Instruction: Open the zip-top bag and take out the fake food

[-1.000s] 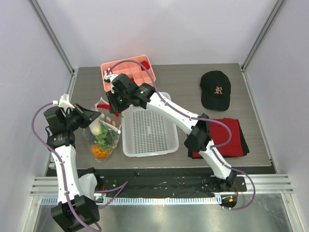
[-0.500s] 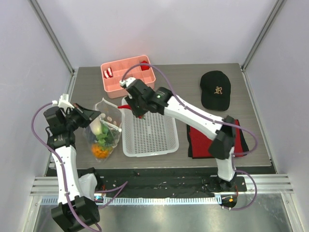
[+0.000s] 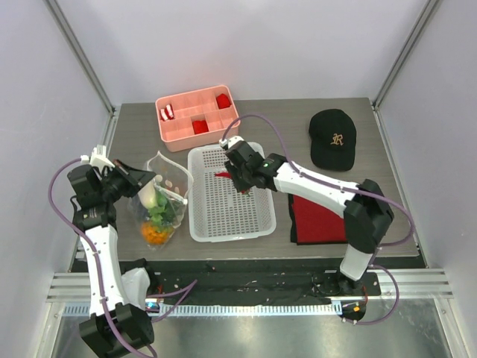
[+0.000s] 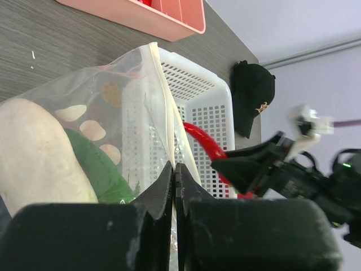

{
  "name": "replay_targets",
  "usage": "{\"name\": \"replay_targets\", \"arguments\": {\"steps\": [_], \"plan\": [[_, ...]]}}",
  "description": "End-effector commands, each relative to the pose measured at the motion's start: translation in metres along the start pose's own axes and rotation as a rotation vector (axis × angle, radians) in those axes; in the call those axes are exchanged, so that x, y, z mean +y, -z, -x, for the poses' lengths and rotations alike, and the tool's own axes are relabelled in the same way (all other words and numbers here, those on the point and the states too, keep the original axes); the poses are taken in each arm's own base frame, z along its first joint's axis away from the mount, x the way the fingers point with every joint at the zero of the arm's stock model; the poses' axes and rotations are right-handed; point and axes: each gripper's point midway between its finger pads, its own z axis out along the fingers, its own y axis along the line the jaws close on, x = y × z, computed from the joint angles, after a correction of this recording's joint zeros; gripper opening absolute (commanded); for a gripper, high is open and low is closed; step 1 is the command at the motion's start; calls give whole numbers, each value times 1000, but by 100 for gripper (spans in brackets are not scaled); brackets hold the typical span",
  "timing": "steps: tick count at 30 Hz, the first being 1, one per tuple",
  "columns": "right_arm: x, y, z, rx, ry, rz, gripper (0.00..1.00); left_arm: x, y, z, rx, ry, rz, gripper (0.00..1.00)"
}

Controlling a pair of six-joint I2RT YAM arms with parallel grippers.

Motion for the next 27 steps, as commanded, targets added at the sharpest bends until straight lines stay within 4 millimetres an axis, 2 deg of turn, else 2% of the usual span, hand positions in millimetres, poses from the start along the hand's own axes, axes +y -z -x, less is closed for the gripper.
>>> {"name": "replay_targets", "arguments": {"steps": [1, 3, 4, 5, 6, 9, 12, 13, 14, 15, 16, 17, 18, 19, 21, 23, 24, 26, 27], "plan": [[0, -22, 12, -55, -67, 20, 35, -19, 7, 7, -18, -54, -46, 0], [-5, -26, 11, -54, -64, -4, 49, -19, 7, 6, -14, -56, -50, 0], [-5, -26, 11, -55, -61, -5, 60, -19, 7, 6, -14, -57, -48, 0], [-4, -24, 17, -67, -61, 2, 65, -21, 8, 7, -15, -61, -50, 0], [-6, -23, 20, -72, -52, -12, 74, -21, 8, 7, -12, -57, -50, 0], [-6, -17, 31, -69, -33, -30, 86, -23, 9, 7, -9, -57, -60, 0], [6, -4, 48, -104, -26, -2, 86, -25, 10, 7, -12, -62, -62, 0], [15, 5, 63, -139, -31, 20, 86, -26, 11, 7, -15, -66, -63, 0], [21, 7, 68, -150, -34, 30, 87, -26, 12, 7, -14, -67, -63, 0], [34, 12, 74, -163, -32, 53, 86, -27, 12, 6, -14, -65, -63, 0], [45, 21, 90, -194, -57, 86, 86, -27, 12, 5, -12, -64, -65, 0], [54, 19, 93, -193, -65, 109, 85, -27, 13, 5, -12, -64, -64, 0], [66, 21, 97, -198, -69, 142, 83, -26, 13, 5, -10, -62, -62, 0], [80, 30, 112, -222, -94, 199, 81, -26, 13, 4, -9, -64, -62, 0], [103, 31, 123, -227, -114, 272, 67, -26, 13, 3, -11, -64, -61, 0], [126, 32, 125, -207, -143, 358, 60, -27, 14, 3, -11, -65, -63, 0], [134, 31, 131, -215, -150, 374, 60, -26, 14, 3, -11, -65, -63, 0], [158, 36, 129, -196, -162, 445, 61, -27, 14, 3, -10, -65, -65, 0], [166, 32, 126, -181, -170, 467, 61, -28, 14, 3, -9, -66, -67, 0]]}}
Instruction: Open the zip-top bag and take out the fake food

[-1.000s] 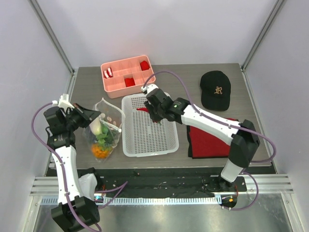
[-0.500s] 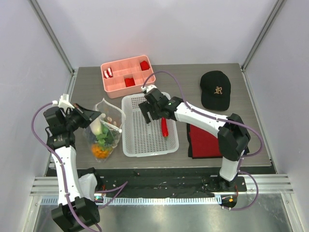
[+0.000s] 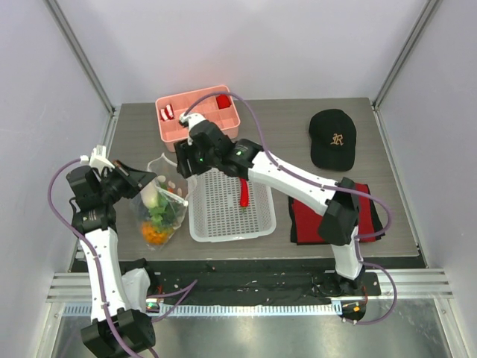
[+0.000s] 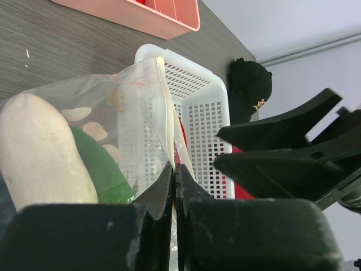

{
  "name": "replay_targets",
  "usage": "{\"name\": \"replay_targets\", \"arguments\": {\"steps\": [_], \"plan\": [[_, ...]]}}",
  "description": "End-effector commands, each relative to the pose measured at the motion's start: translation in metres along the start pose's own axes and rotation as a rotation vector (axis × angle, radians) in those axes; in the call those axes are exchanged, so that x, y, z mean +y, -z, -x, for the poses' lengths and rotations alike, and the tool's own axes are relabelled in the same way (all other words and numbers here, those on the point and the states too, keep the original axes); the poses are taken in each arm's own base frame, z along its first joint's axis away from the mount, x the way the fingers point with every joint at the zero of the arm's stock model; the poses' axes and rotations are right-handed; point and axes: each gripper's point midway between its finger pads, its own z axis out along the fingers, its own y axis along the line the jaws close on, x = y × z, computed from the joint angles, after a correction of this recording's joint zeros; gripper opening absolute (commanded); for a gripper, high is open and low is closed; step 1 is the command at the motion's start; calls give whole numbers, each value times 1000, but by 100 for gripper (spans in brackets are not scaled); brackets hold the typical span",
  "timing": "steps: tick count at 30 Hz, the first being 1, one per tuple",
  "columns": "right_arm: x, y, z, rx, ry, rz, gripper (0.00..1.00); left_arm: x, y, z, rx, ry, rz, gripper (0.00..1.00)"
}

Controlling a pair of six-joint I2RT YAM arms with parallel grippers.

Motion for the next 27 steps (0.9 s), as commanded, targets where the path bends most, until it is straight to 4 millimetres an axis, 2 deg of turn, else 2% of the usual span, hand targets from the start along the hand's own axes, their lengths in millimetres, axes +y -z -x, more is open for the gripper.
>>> {"name": "replay_targets", "arguments": {"steps": [1, 9, 13, 21, 27], "plan": [[50, -9, -3, 29, -102, 167, 61, -19, 7, 5, -11, -55, -52, 0], [81, -30, -29, 96, -252, 280, 67, -22, 9, 6, -15, -58, -61, 0], [93, -39, -31, 95, -327, 345, 72, -24, 10, 5, -14, -58, -67, 0], [98, -64, -55, 138, -424, 381, 72, -27, 11, 3, -11, -54, -77, 0], [98, -67, -70, 166, -492, 400, 69, -27, 12, 1, -8, -55, -78, 0]]}}
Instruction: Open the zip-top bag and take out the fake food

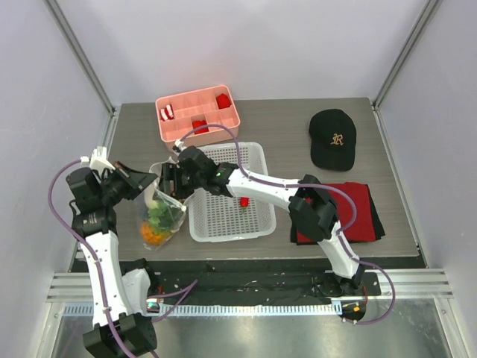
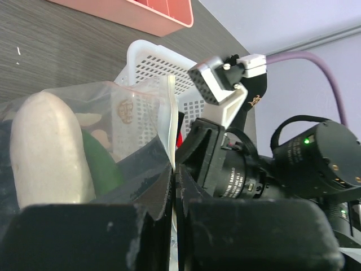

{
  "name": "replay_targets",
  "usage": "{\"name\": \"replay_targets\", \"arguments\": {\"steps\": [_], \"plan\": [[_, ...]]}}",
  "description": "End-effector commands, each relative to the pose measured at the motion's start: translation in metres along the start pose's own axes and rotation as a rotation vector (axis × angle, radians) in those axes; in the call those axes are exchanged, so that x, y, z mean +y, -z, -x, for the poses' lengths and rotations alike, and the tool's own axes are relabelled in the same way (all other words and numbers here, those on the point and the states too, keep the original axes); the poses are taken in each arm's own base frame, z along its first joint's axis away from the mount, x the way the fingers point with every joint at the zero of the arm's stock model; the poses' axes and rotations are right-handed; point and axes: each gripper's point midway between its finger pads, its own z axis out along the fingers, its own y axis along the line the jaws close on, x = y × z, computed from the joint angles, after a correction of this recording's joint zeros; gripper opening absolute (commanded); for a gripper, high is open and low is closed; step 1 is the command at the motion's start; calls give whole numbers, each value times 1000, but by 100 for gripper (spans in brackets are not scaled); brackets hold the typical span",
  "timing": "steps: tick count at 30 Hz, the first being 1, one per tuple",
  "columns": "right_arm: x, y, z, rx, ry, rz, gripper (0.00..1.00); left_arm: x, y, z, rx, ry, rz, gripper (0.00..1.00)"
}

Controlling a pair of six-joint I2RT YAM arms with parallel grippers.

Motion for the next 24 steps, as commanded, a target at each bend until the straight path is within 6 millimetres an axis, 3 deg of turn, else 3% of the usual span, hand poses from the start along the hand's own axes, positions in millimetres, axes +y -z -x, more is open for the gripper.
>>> {"name": "replay_targets", "arguments": {"steps": [1, 3, 6, 11, 12, 13, 18, 24], "plan": [[22, 1, 3, -20, -30, 92, 64, -20, 7, 5, -11, -50, -59, 0], [23, 2, 5, -19, -31, 99, 56, -19, 6, 4, -11, -49, -56, 0], [27, 13, 16, -38, -14, 106, 33, -16, 7, 4, -12, -65, -41, 0], [35, 40, 37, -50, 22, 130, 16, -14, 8, -1, -3, -63, -35, 0], [29, 44, 41, -43, 23, 115, 12, -15, 9, -1, -3, -65, -36, 0], [29, 48, 45, -48, 57, 116, 4, -15, 9, -2, 2, -63, -40, 0], [33, 69, 57, -44, 94, 121, 1, -14, 8, -4, 8, -60, -40, 0], [42, 87, 52, 13, 188, 123, 1, -10, 8, -7, 13, -62, -31, 0]]}}
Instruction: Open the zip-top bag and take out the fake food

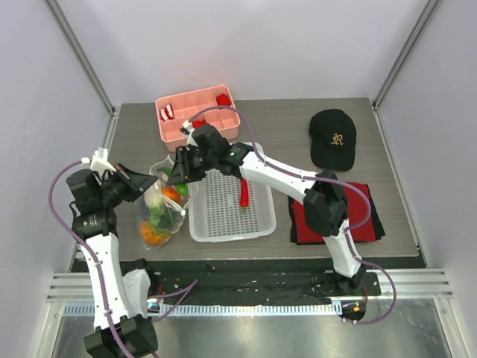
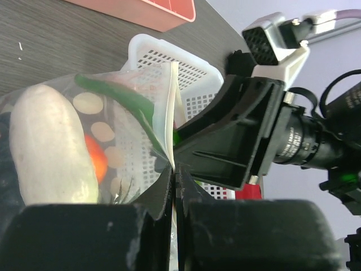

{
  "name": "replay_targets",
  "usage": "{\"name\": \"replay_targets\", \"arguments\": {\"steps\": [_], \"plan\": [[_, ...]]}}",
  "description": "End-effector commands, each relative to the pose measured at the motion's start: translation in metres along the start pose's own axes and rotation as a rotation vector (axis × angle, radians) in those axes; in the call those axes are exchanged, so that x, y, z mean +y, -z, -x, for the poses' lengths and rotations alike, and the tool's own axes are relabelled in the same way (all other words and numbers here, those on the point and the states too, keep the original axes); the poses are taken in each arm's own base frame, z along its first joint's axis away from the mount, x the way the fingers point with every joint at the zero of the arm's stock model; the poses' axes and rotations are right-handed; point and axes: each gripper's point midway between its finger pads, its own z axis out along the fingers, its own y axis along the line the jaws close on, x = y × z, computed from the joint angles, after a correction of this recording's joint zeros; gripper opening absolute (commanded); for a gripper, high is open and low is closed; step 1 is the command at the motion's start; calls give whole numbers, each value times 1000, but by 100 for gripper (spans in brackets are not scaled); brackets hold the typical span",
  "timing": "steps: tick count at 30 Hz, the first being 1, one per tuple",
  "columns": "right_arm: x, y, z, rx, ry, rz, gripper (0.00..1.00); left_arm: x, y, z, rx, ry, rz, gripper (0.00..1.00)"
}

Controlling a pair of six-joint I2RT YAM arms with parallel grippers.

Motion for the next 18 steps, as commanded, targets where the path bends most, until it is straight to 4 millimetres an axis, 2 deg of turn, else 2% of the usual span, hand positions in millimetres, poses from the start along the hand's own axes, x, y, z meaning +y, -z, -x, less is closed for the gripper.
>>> {"name": "replay_targets", "arguments": {"steps": [1, 3, 4, 6, 8, 9, 10, 11, 12, 14, 16, 18], "plan": [[53, 50, 15, -21, 152, 98, 1, -9, 5, -2, 3, -42, -29, 0], [53, 58, 7, 6, 172, 107, 1, -6, 5, -1, -6, -46, -12, 0], [62, 71, 7, -4, 191, 124, 1, -5, 5, 0, -10, -46, -6, 0], [56, 80, -5, 20, 223, 106, 1, -3, 6, 2, -24, -49, 10, 0], [52, 103, -8, -3, 250, 75, 1, -3, 5, 3, -26, -50, 13, 0], [45, 113, -3, -37, 282, 28, 1, -3, 5, 4, -30, -53, 16, 0], [37, 121, 2, -65, 295, -20, 1, -2, 5, 4, -29, -52, 19, 0], [27, 138, 3, -86, 300, -72, 1, -3, 5, 4, -28, -55, 17, 0], [13, 146, 12, -129, 327, -150, 1, -3, 6, 4, -26, -53, 19, 0], [-13, 159, 11, -149, 319, -233, 1, -4, 5, 4, -25, -54, 15, 0], [-47, 168, 19, -173, 298, -327, 1, -3, 5, 4, -26, -45, 15, 0], [-79, 166, 14, -153, 273, -388, 4, -4, 4, 5, -27, -41, 11, 0]]}}
